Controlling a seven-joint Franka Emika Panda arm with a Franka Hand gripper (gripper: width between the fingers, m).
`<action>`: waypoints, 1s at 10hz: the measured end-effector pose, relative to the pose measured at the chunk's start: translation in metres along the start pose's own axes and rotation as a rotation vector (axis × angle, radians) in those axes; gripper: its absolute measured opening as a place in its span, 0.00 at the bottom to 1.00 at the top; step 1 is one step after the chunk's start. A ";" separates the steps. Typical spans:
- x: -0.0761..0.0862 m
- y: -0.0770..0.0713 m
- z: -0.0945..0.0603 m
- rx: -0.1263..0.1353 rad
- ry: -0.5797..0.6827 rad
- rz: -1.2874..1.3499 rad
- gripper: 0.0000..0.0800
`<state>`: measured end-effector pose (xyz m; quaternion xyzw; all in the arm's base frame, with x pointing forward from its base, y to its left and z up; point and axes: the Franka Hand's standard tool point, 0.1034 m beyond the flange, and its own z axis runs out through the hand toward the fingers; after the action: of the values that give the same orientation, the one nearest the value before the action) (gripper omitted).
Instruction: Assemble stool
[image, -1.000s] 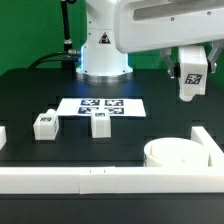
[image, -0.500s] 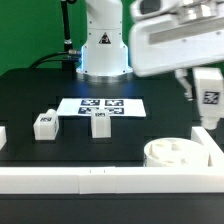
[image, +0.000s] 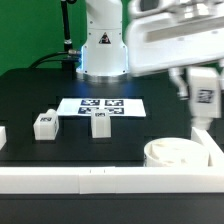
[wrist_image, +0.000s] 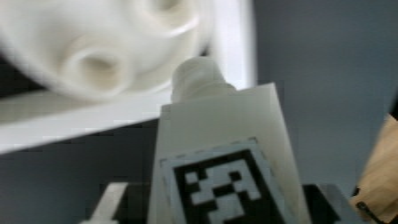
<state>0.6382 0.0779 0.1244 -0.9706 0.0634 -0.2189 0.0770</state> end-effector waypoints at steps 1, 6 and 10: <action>0.000 0.006 0.003 0.007 0.001 0.012 0.40; -0.022 0.000 0.024 0.014 -0.014 0.002 0.40; -0.037 -0.020 0.031 0.026 -0.037 -0.021 0.40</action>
Offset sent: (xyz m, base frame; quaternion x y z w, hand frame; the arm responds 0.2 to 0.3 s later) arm -0.0102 0.0190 -0.0139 0.0279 0.0043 0.0294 0.9992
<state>0.6199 0.1067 0.0851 -0.9740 0.0490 -0.2026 0.0886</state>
